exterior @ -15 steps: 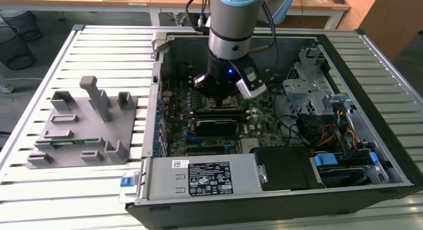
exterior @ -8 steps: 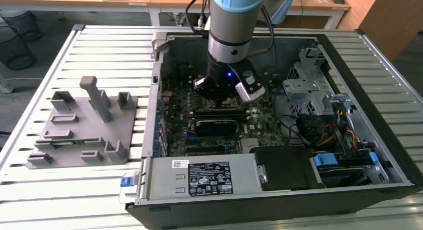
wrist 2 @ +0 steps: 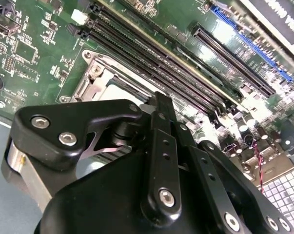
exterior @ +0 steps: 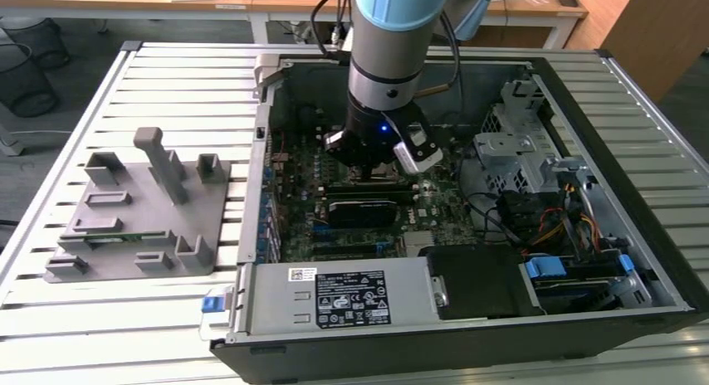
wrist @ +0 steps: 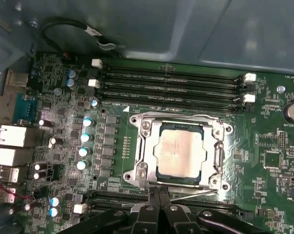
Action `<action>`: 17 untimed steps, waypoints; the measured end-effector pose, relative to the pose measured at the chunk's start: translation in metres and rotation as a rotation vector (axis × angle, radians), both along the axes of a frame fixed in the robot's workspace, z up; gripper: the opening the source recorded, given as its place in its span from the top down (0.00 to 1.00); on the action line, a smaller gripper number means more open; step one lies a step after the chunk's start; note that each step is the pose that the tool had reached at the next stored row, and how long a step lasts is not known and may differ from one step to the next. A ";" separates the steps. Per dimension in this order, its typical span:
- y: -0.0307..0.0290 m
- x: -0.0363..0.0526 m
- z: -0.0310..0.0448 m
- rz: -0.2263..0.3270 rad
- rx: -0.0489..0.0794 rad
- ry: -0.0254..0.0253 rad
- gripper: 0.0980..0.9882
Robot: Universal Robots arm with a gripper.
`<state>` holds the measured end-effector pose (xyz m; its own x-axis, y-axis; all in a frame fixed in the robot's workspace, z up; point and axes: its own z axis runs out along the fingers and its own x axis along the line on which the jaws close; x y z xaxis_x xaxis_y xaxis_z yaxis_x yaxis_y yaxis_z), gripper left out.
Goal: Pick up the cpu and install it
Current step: 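Install the second cpu locking lever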
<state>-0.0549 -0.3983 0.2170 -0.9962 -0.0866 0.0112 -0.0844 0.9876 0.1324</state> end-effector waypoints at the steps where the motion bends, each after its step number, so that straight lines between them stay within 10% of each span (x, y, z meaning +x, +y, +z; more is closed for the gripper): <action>1: -0.0006 -0.0001 -0.0001 0.000 0.000 0.0000 0.99; 17: -0.0118 -0.0042 -0.0020 0.000 0.034 0.0001 0.99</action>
<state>-0.0591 -0.4101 0.2150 -0.9962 -0.0872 0.0083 -0.0846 0.9824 0.1663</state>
